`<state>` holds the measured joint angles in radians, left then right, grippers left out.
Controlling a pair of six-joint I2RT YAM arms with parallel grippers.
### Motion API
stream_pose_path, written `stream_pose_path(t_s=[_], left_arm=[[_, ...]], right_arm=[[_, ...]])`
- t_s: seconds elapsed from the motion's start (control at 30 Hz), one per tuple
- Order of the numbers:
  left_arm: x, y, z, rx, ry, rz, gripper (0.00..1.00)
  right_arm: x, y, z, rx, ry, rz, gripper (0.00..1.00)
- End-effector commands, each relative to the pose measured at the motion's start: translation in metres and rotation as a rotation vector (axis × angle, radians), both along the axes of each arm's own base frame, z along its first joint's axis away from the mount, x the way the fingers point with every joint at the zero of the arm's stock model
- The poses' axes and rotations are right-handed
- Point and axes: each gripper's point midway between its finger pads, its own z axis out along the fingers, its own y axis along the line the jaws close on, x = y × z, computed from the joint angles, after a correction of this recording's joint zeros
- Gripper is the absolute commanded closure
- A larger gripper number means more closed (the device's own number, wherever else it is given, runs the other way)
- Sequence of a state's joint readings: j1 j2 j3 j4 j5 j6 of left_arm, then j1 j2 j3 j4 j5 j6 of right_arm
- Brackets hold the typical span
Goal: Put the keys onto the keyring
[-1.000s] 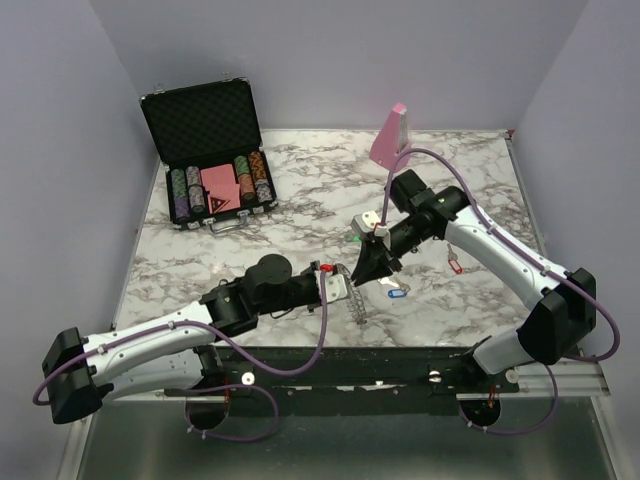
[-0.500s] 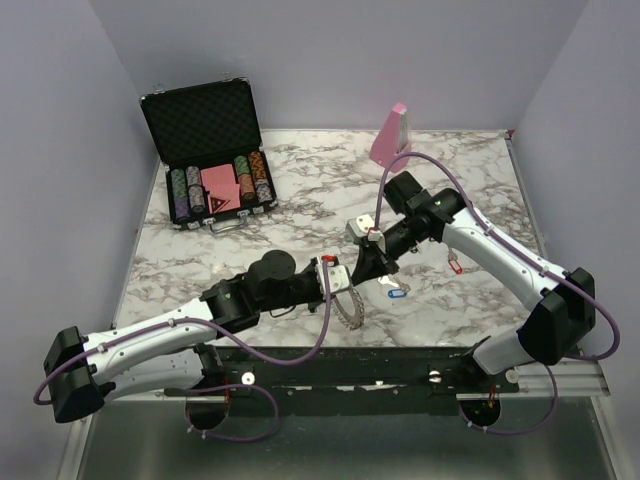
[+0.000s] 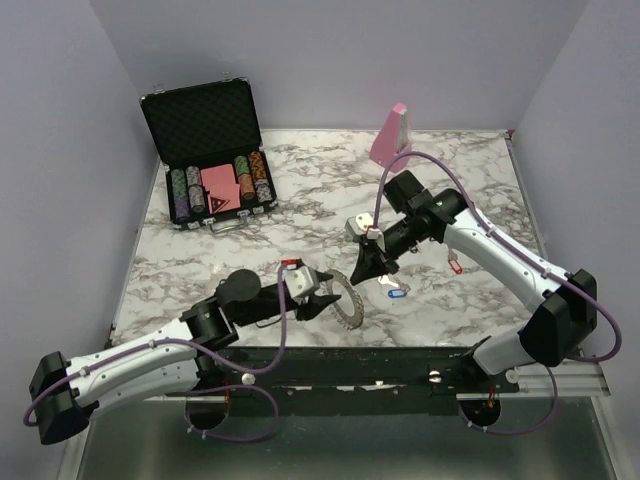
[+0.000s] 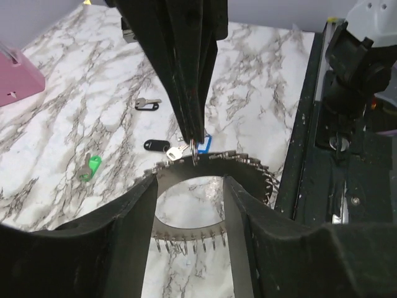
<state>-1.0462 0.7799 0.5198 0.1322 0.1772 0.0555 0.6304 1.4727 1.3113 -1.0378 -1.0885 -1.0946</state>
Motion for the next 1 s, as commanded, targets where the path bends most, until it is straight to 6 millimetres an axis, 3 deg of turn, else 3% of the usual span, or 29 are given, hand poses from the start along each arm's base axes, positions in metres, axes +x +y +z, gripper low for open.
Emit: stream_pose_path(t_s=[0.0,0.17,0.5,0.97], left_arm=[[-0.01,0.014,0.021,-0.263,0.006,0.017,0.44],[-0.014,0.024,0.016,-0.395,-0.009,0.027,0.45],[-0.006,0.014,0.036,-0.48,-0.049,0.028,0.49],[-0.005,-0.005,0.031,-0.446,-0.02,-0.015,0.57]], right_arm=[[-0.008,0.001,0.014,0.055,0.02,0.009,0.99],[-0.014,0.005,0.024,0.137,0.084,0.047,0.99],[-0.016,0.006,0.022,0.192,0.148,0.063,0.99],[-0.015,0.007,0.02,0.193,0.156,0.058,0.99]])
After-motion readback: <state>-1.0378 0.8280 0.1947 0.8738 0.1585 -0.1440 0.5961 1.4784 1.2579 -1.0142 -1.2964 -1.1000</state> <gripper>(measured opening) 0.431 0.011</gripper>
